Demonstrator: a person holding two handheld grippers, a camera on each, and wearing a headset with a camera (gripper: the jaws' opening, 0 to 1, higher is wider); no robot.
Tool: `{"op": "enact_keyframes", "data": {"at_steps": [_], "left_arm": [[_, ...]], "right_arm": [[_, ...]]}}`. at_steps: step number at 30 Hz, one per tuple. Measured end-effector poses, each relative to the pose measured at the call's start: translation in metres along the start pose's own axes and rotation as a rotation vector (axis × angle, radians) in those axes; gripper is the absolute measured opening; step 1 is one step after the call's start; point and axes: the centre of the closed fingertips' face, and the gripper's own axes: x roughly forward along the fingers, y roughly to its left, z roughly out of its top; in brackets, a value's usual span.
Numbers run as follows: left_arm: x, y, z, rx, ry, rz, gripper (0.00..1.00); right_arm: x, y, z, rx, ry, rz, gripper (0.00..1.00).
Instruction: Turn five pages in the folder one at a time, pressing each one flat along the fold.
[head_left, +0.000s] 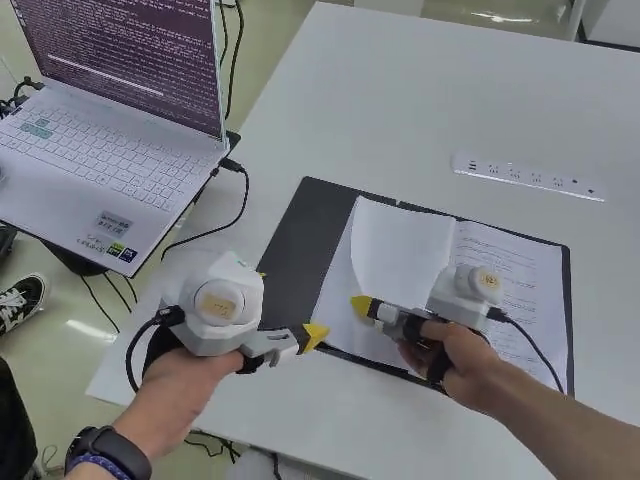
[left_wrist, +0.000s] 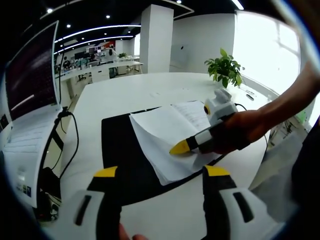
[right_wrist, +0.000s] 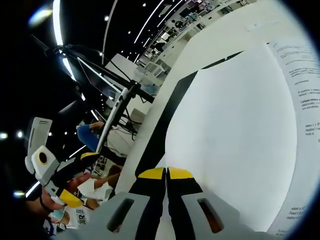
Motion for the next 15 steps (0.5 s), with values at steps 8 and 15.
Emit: {"op": "enact_keyframes", "data": {"at_steps": [8, 15], "left_arm": [[0.0, -0.001, 0.0, -0.009, 0.002, 0.001, 0.66], [-0.002, 0.0, -0.001, -0.018, 0.001, 0.01, 0.66]], "right_arm": [[0.007, -0.007, -0.012, 0.012, 0.033, -0.023, 0.01], [0.008, -0.003, -0.018, -0.028, 0.048, 0.001, 0.1]]}}
